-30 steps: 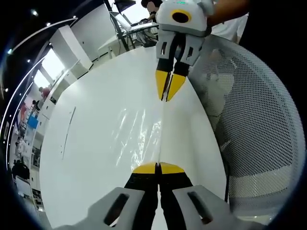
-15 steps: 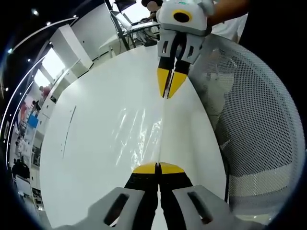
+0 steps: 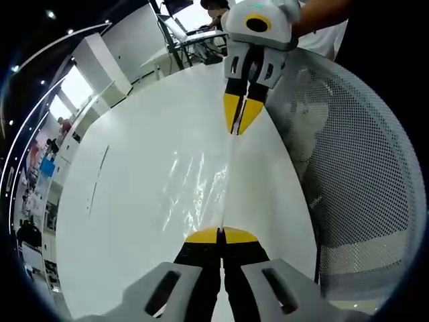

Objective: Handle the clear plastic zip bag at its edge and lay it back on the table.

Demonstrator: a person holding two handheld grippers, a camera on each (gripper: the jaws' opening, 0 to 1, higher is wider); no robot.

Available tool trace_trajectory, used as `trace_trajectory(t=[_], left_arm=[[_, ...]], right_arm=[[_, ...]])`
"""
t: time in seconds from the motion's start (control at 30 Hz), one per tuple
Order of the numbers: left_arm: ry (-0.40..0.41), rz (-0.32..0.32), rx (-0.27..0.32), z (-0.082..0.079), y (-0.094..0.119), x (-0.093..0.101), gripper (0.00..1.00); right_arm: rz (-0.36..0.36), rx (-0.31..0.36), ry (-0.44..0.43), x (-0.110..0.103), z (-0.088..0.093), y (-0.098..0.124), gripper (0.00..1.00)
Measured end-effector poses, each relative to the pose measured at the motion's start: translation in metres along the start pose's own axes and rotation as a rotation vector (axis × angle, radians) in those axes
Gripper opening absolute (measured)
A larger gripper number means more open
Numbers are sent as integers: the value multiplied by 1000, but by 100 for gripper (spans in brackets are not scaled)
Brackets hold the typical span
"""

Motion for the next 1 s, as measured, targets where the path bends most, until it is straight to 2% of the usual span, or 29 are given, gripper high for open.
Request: trace_trajectory(t=[0.57,1.0], left_arm=[[6,-9,-4,6,0,-1,0],[11,-17,3,5,1,-1,0]], right_arm=[[3,-12,-1,0,4,3,0],[5,-11,-3,0,5,3,0]])
Point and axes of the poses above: the point that each gripper's makers call its tool centre point, and the gripper's own axes: y roughly backward along the fingers, x roughly to its right, z roughly out of its underside, the point moved 5 cm from there along y, roughly backward along the fingers, and after that the axes turned 7 degrees about -x, right-handed, at the moved point
